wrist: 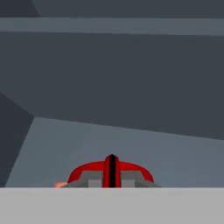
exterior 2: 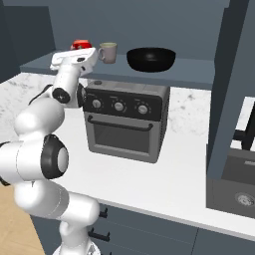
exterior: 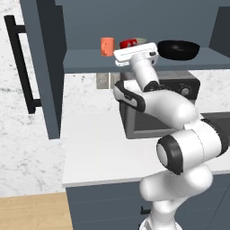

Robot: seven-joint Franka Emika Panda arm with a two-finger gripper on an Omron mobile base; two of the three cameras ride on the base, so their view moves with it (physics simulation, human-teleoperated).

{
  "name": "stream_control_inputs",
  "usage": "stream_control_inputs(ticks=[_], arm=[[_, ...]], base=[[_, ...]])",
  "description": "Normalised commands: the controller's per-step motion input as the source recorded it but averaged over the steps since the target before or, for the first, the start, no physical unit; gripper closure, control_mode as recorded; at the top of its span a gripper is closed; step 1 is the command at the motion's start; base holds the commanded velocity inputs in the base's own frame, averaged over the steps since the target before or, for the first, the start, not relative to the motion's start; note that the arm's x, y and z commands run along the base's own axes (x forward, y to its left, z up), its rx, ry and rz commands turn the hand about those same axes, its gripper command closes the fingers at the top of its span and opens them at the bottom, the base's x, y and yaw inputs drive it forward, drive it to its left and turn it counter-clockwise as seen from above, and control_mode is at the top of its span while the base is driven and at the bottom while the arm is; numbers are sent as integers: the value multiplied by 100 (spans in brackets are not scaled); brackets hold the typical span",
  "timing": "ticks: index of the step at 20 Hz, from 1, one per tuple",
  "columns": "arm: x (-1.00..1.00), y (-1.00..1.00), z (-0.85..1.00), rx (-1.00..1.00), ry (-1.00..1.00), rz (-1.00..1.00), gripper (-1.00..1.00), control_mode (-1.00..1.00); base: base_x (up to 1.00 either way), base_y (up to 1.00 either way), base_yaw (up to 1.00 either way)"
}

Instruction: Gather all objects into one cabinet and sort the glasses and bowls to opposite sides.

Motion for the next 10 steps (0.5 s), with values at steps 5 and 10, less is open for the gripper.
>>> stream_control_inputs(ticks=[5,10], arm=[[78,0,-83,4,-41,7,100,-100],[70,-5,-93,2,-44,6,100,-100]], base=[[0,0,0],[0,0,0]])
